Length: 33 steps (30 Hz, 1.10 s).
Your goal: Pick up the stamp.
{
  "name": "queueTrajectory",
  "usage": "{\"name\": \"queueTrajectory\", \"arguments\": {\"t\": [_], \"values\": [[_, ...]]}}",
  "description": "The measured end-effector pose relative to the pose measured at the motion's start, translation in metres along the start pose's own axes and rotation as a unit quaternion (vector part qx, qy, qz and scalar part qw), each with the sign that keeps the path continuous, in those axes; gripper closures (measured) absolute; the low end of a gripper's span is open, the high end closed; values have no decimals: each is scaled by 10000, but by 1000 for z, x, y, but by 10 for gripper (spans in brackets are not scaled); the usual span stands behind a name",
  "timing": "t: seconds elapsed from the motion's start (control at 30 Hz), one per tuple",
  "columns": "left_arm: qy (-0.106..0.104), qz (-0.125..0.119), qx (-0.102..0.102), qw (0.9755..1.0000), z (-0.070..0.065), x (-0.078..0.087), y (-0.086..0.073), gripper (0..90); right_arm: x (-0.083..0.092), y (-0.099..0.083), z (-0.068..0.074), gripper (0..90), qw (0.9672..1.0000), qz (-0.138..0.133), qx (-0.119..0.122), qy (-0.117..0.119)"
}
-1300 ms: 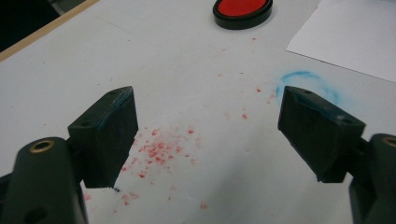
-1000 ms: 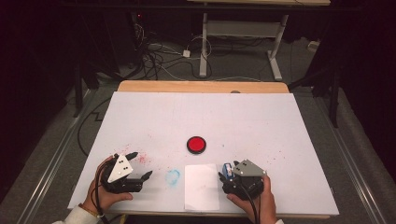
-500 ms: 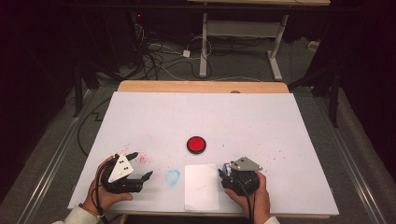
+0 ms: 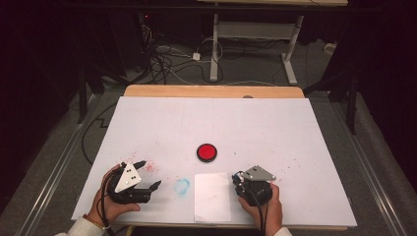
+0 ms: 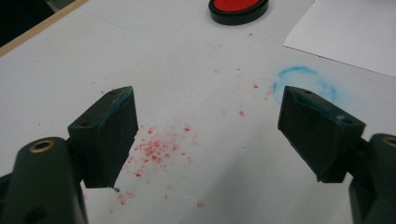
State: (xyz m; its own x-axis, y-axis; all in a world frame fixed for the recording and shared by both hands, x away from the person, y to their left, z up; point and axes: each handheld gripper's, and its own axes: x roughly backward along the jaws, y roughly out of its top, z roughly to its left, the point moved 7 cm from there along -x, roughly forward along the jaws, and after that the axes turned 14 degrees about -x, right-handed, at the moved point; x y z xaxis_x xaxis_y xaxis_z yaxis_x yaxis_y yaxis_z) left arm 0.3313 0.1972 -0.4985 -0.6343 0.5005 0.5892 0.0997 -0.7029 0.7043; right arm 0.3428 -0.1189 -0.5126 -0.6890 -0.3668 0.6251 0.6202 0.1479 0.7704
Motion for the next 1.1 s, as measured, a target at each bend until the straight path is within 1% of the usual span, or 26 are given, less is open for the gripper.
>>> {"name": "queueTrajectory", "arguments": {"t": [0.1, 0.23, 0.3, 0.37, 0.43, 0.47, 0.5, 0.57, 0.6, 0.73, 0.8, 0.93, 1.03, 1.1], "values": [[3, -8, 6, 10000, 0, 0, 0, 193, 2, 3, -1, 697, 10000, -24, 48, 48], [-17, -19, 1, 10000, 0, -1, 1, 193, 6, 10, -2, 698, 9996, -149, 109, 194], [-29, -10, -7, 10000, -1, -1, 1, 193, 8, 14, -4, 698, 9993, -202, 180, 241], [-47, -10, -3, 10000, -2, -2, 1, 193, 11, 18, -6, 699, 9991, -237, 147, 333], [-71, -8, 5, 10000, -2, -2, 1, 193, 14, 23, -8, 698, 9987, -275, 178, 397], [-50, -19, -36, 10000, -2, -3, 1, 193, 15, 25, -9, 699, 9985, -291, 163, 425], [-55, -7, -32, 10000, -2, -3, 1, 193, 17, 28, -11, 698, 9984, -327, 153, 441], [-71, -3, -30, 10000, -2, -4, 2, 193, 19, 33, -13, 699, 9977, -322, 155, 573], [-75, 8, -40, 10000, -3, -4, 2, 193, 21, 36, -14, 699, 9976, -349, 140, 583], [-100, 28, -59, 9999, -4, -4, 1, 193, 25, 46, -18, 699, 9963, -415, 74, 747], [-100, 30, -54, 9999, -4, -3, 0, 193, 28, 51, -18, 699, 9953, -468, 60, 843], [-88, 15, -27, 10000, -3, -2, -1, 193, 28, 59, -16, 698, 9941, -526, 139, 935], [-109, 45, -56, 9999, -4, -4, -1, 193, 27, 61, -13, 698, 9936, -530, 230, 973], [-158, 48, -54, 9998, -5, -6, 0, 193, 27, 62, -12, 699, 9931, -524, 256, 1013]]}}
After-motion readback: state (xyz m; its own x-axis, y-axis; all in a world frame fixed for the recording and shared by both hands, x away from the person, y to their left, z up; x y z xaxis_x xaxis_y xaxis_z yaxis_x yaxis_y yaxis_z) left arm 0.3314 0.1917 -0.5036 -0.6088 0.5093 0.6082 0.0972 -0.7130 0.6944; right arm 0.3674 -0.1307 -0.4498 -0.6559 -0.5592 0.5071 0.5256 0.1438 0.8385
